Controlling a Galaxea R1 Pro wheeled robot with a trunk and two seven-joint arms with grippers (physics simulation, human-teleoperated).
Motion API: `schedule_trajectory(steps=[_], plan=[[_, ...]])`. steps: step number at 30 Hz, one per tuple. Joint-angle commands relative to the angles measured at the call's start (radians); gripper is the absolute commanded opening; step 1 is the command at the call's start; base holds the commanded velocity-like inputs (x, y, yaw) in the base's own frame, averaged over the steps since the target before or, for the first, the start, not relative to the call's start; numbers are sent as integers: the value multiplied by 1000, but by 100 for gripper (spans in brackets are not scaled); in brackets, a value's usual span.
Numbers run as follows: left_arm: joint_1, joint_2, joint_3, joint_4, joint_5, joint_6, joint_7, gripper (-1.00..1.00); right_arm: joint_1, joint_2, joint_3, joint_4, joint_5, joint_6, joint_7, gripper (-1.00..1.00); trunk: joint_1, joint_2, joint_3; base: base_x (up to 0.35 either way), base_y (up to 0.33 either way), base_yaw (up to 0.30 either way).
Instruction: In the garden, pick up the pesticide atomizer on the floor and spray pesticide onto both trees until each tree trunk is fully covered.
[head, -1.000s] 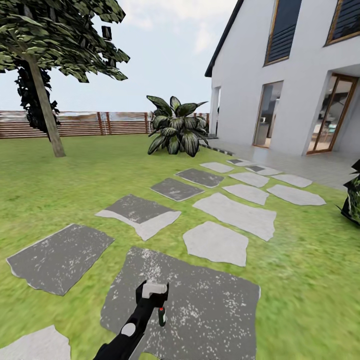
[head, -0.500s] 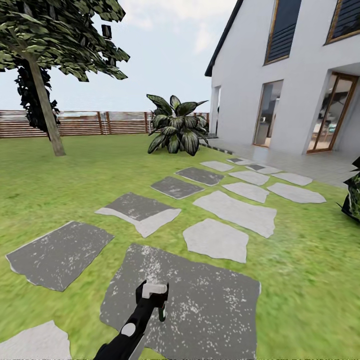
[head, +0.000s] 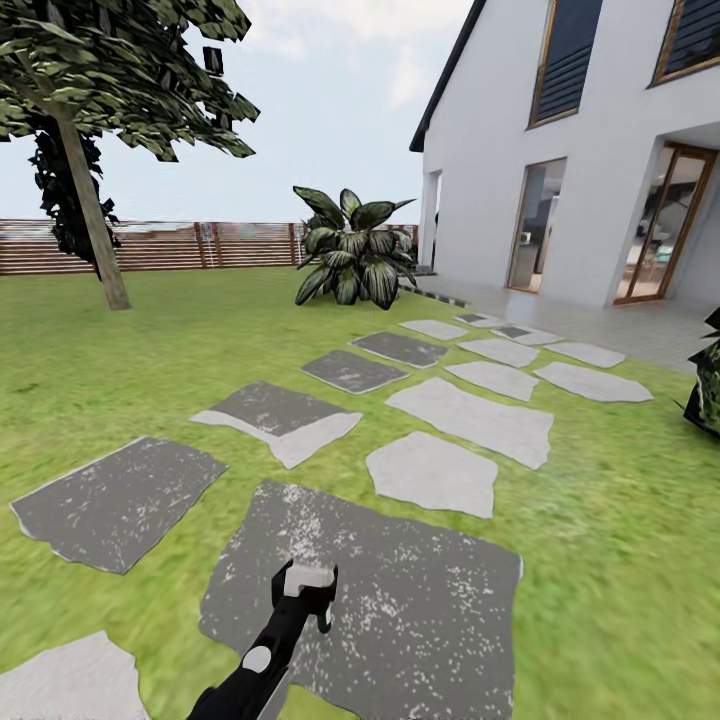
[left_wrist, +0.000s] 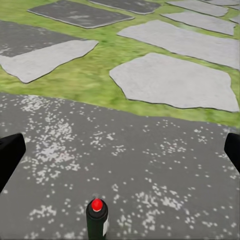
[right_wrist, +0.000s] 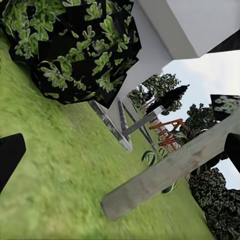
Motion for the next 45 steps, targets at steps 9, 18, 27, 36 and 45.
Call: schedule_trajectory(steps=[9, 18, 27, 36, 45], plan=[[0, 0, 1, 1, -7, -3, 0, 100, -1, 2, 0, 0, 1, -6, 0, 100, 14, -23, -34, 0, 0, 0], [0, 0, 1, 1, -7, -3, 0, 100, -1, 3, 0, 0, 1, -7, 0, 100, 18, -25, -68, 0, 0, 0], [-1, 0, 1, 1, -7, -3, 0, 100, -1, 3, 0, 0, 1, -6, 1, 100, 22, -27, -103, 0, 0, 0], [-1, 0, 3, -1, -7, -4, 0, 100, -1, 3, 1, 0, 1, -5, 1, 100, 26, -29, -138, 0, 0, 0], [0, 0, 4, -1, -5, -4, 0, 100, 0, 3, 2, 0, 4, -5, 2, 100, 30, -31, -173, 0, 0, 0]])
